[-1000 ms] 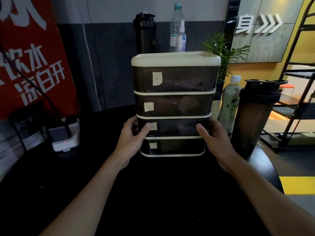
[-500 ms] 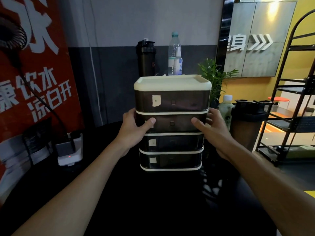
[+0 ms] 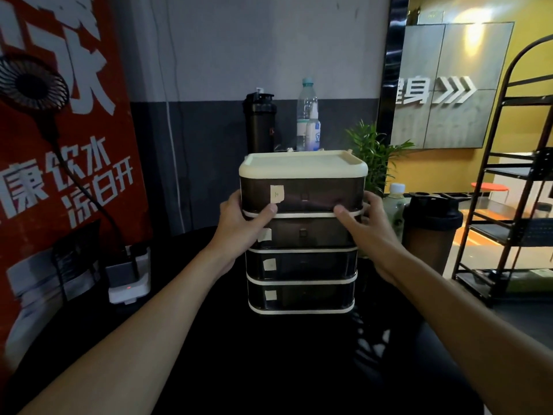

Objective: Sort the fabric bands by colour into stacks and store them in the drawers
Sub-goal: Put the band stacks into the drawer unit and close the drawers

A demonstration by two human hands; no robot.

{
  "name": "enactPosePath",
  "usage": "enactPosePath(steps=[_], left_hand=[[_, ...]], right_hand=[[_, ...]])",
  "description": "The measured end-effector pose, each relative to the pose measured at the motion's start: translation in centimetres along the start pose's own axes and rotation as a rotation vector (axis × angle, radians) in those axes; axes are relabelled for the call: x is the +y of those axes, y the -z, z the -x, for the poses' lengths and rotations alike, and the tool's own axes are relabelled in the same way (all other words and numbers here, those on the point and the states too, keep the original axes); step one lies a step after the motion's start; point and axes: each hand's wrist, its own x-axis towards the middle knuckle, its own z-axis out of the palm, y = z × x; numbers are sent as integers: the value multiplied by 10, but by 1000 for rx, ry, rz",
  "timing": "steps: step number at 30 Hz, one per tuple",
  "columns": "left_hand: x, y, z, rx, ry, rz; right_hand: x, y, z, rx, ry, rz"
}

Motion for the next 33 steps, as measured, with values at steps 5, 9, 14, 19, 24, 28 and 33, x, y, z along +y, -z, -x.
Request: enactPosePath(steps=[5, 9, 14, 19, 24, 28, 33], left_hand=[[-39, -3, 41, -89, 197, 48], [-52, -6, 63, -119, 188, 59], [-53, 9, 72, -154, 128, 14], [-56, 28, 84, -87, 84, -16], [-69, 61, 89, 23, 101, -82], [-76, 89, 83, 60, 113, -103], [-92, 107, 66, 64, 133, -147]], right_hand=[[39, 8, 28, -125, -110, 35], [58, -2, 38, -84, -112, 143], [69, -11, 37, -99, -71, 218], [70, -35, 39, -183, 32, 216], [67, -80, 41, -303, 90, 169], [65, -115, 32, -374, 88, 118], [73, -144, 15, -382, 80, 87]])
